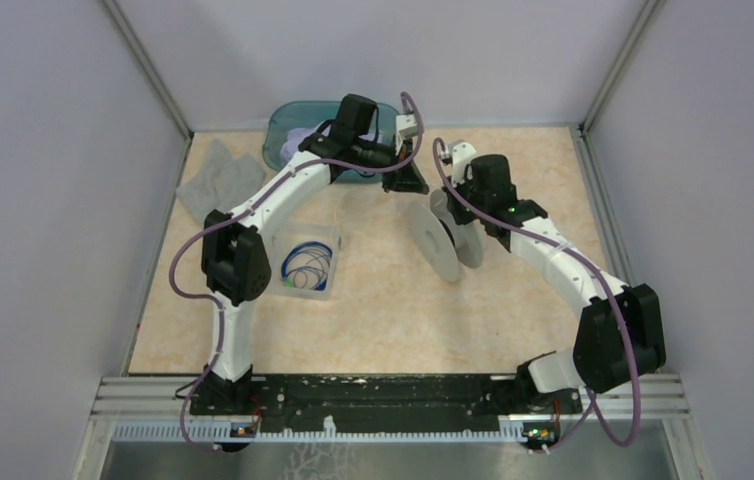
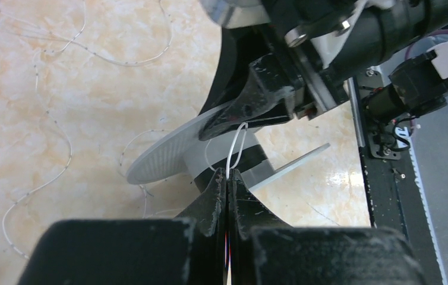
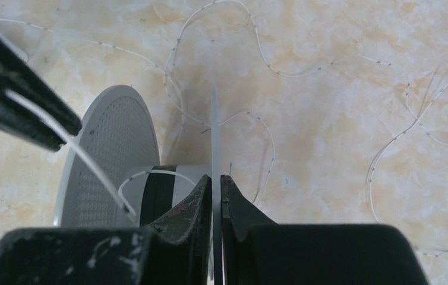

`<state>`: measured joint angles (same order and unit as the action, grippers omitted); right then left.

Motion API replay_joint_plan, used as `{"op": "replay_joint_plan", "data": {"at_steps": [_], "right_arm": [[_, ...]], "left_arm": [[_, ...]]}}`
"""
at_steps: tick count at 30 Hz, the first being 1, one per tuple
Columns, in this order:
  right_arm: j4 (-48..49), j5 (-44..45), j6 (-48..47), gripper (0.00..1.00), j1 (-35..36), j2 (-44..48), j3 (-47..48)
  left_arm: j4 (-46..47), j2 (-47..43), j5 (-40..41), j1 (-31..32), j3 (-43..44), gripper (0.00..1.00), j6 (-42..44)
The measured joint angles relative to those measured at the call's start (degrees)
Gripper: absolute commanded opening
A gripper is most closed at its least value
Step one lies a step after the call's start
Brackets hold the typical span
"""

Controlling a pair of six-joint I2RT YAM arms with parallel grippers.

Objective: Wrap the cables
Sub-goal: Adjust the cable reel at the center of the board, then wrap the cable around the cable reel.

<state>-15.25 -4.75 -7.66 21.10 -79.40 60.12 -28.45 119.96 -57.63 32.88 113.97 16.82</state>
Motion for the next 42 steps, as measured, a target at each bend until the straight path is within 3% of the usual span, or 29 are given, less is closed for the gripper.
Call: {"op": "replay_joint_plan", "data": {"at_steps": [10,25,33,42], "right_arm": [[-3.1,-3.7,1.1,0.25,-2.1,0.0,1.5],[-3.4,-12.5,3.6,0.33,-3.8,1.7,1.5],[-2.8,-13.4,5.2,0.43,-3.8,1.7,1.0],[-0.8,-13.4,8.3,0.44,-3.8,1.7,0.2]], "left_arm": [[4.2,0.0,4.3,0.0,-3.7,0.0,-2.8],[9.0,0.0,7.6,0.7,-4.7,0.0,-6.7],[10.2,0.0,8.4,1.5,-6.2,0.0,-6.9],[11.0,0.0,9.6,1.9,-7.0,0.0,-7.8]]}}
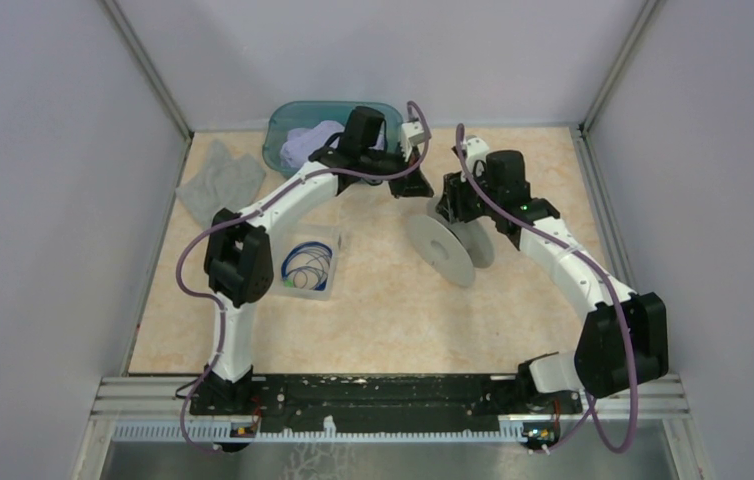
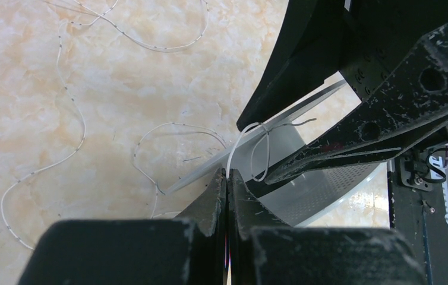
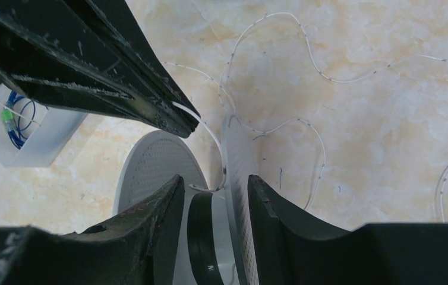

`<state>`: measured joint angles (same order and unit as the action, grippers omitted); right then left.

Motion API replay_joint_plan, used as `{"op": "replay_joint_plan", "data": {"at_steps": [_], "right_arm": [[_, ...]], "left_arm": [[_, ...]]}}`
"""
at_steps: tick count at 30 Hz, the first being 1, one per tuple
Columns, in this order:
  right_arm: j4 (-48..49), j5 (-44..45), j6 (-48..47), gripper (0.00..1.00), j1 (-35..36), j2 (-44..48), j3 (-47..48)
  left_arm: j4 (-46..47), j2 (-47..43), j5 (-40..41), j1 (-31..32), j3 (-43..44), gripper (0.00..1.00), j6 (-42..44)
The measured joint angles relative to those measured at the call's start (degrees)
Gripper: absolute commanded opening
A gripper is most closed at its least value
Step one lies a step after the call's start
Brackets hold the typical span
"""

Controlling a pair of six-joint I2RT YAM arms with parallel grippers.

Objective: Wrap the cables
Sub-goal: Wrap the cable around the cable reel.

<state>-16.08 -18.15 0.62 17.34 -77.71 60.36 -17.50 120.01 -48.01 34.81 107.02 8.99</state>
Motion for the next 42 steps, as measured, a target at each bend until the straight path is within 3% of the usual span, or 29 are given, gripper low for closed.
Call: {"op": "replay_joint_plan", "data": {"at_steps": [11,18,23,42], "right_arm": [[0.7,1.1,2.1,0.35,0.0,0.0,0.0],[0.7,3.9,2.6,0.1,0.0,0.0,0.0],[0.2,5.8,2.5,0.0,0.0,0.0,0.0],[0.7,6.3,-4.6,0.0,0.1,0.0,0.0]], "left_arm": [[0.6,0.0,0.5,1.2,-0.9,0.0,-0.2],[0.7,0.0,0.4,1.2,-0.9,0.0,-0.2],[0.7,0.0,0.2,1.5,-0.9,0.0,-0.2],[0.9,0.0,-0.1,1.5,-0.9,0.0,0.0]]}}
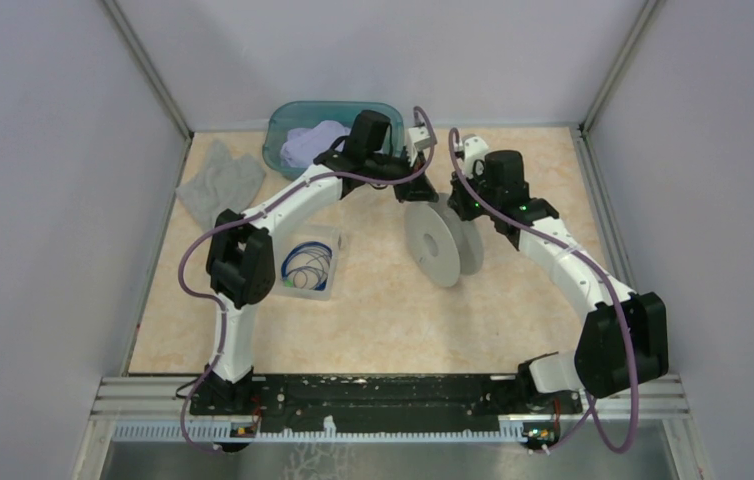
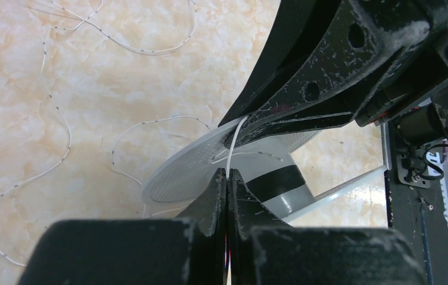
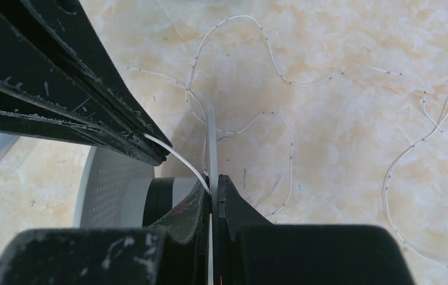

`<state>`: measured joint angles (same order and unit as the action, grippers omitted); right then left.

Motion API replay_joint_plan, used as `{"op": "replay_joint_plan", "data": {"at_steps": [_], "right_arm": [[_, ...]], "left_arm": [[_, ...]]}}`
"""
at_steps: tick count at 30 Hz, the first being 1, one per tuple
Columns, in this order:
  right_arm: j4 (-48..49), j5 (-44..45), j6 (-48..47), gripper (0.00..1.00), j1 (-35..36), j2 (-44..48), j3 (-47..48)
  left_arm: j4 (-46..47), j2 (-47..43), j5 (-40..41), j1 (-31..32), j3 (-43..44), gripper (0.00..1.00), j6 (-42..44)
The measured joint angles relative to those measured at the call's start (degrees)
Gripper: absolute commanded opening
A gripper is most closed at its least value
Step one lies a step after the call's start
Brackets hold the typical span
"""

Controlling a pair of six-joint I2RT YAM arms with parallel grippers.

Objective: Wrap the cables
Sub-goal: Wrap the cable around the cable reel.

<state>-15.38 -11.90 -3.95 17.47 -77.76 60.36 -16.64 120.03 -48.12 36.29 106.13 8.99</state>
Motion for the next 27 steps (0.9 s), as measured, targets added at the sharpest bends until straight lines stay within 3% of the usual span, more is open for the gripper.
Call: {"op": "replay_joint_plan", "data": {"at_steps": [7,21,27], "right_arm": [[0.0,-2.7,-4.7,0.01,0.0,0.0,0.0],[-0.6,-6.0,-7.6,0.25,0.0,0.0,-0.1],[-0.9,-6.5,-7.6,0.27,0.0,0.0,-0.7]], "left_arm": [[-2.9,0.0,1.0,0.0,0.1,0.0,5.6],[-9.5,0.1,4.7,0.2,0.3,0.0,16.2],[-10.0,0.2,5.2,0.3,0.3,0.0,18.0]]}}
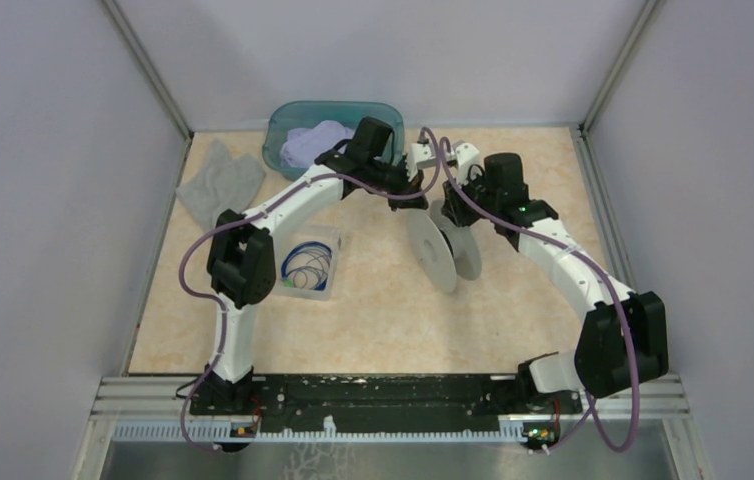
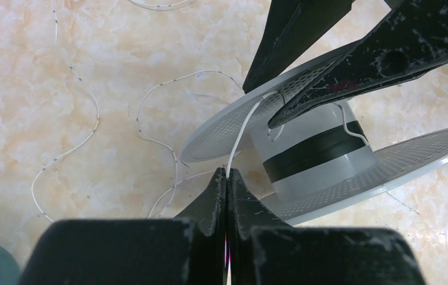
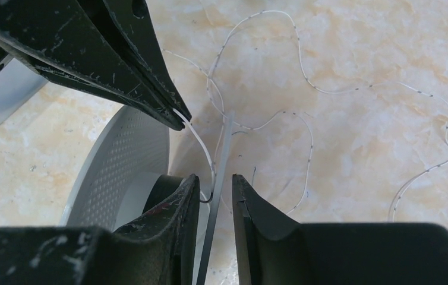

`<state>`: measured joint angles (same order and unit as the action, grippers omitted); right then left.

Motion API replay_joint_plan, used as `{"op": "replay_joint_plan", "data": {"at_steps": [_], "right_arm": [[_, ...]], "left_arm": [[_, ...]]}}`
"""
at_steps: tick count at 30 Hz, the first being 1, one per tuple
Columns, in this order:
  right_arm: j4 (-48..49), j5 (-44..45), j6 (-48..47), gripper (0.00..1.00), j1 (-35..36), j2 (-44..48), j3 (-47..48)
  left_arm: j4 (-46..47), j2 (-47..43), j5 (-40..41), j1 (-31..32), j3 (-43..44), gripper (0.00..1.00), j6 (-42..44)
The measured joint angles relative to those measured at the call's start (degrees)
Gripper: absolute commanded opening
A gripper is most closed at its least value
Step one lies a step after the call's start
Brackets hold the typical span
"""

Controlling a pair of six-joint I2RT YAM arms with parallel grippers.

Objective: Wrap the cables
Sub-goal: Wrap the cable around the cable reel.

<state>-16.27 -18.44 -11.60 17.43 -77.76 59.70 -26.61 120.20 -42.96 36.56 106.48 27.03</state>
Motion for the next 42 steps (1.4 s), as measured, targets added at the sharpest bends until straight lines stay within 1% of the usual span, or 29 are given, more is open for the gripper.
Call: {"op": "replay_joint_plan", "data": {"at_steps": [5,10,15,19,26,28,31,34,36,38,42], "right_arm": [[-0.6,-0.1,0.0,0.26,0.0,0.0,-0.2],[-0.9,0.0,0.3,0.13,0.0,0.0,-0.4],[-0.9,0.8,0.7,0.09,0.0,0.0,-0.4],[-0.9,1.6,0.7,0.0,0.0,0.0,-0.4],[-0.9,2.3,0.2,0.0,0.0,0.1,-0.4],[-1.0,2.3,-0.4,0.0,0.0,0.1,-0.4],[-1.1,2.3,-1.2,0.0,0.0,0.2,-0.4],[-1.8,2.3,-2.1,0.0,0.0,0.5,-0.4],[-2.8,2.4,-2.8,0.0,0.0,0.9,-0.3],[-4.9,2.4,-3.4,0.0,0.0,0.9,0.6],[-9.3,2.9,-4.3,0.0,-0.1,0.9,3.5]], "left_arm": [[-0.5,0.2,0.4,0.1,0.0,0.0,1.4],[-1.3,0.7,1.4,0.3,0.0,0.0,2.8],[-2.2,1.4,1.9,0.5,0.0,0.0,3.7],[-2.3,1.4,2.0,0.6,0.0,0.0,4.1],[-2.3,1.9,2.5,0.7,0.5,0.0,4.5],[-1.8,2.0,2.5,0.7,0.5,0.02,4.2],[-1.0,2.0,2.5,0.7,0.5,0.14,3.3],[0.1,2.0,2.4,0.6,0.9,0.32,2.0],[0.5,2.0,2.4,0.5,1.7,0.46,1.0],[1.0,1.9,2.2,0.0,2.5,0.58,0.3],[2.0,0.9,1.0,-1.3,2.8,0.75,-1.6]]}}
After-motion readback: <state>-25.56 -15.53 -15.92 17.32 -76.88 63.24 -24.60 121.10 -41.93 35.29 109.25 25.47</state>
